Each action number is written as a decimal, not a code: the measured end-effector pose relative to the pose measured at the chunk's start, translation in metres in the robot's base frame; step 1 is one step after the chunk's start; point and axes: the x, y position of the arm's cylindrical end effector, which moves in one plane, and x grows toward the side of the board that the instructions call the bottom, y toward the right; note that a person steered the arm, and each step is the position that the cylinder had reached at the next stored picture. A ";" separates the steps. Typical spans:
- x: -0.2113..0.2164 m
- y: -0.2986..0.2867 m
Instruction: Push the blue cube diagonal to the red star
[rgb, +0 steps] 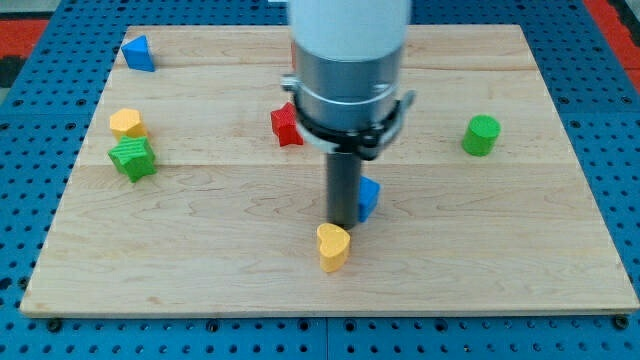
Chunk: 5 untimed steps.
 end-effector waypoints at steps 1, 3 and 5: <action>-0.041 0.034; -0.148 0.116; -0.193 0.109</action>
